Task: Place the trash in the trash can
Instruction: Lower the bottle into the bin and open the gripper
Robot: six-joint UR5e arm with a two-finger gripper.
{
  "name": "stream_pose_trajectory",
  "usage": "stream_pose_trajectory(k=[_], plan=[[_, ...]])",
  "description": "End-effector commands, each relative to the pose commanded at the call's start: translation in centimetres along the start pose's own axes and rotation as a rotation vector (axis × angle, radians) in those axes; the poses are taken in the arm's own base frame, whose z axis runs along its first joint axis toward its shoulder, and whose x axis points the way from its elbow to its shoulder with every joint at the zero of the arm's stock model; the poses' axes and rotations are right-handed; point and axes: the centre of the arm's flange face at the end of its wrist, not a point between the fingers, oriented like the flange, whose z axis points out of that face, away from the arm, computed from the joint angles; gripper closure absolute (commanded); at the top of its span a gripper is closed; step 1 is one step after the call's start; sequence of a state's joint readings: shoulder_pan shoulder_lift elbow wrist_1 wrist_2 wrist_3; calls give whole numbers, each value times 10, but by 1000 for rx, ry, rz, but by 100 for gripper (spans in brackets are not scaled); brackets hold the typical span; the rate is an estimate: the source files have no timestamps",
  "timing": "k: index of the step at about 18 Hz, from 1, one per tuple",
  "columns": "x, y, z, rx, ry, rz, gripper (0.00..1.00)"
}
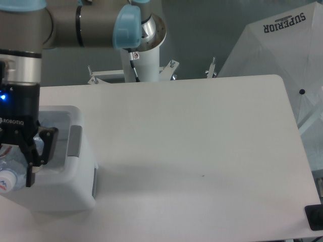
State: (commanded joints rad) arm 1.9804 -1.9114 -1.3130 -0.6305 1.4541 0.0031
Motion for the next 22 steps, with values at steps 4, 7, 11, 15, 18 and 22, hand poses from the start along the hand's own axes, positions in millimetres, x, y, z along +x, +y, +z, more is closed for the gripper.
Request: stream_pose_trajectory(k=[4, 7, 11, 15, 18, 22], plan=[[8, 9, 7, -19, -5, 10, 35], [19, 17, 6, -33, 7, 19, 27], [24, 27, 1, -47, 12, 22, 15], [24, 25, -11, -33, 11, 29, 0], [0, 14, -17, -16, -16, 43, 0], [-78, 7, -24, -17, -107, 76, 0]])
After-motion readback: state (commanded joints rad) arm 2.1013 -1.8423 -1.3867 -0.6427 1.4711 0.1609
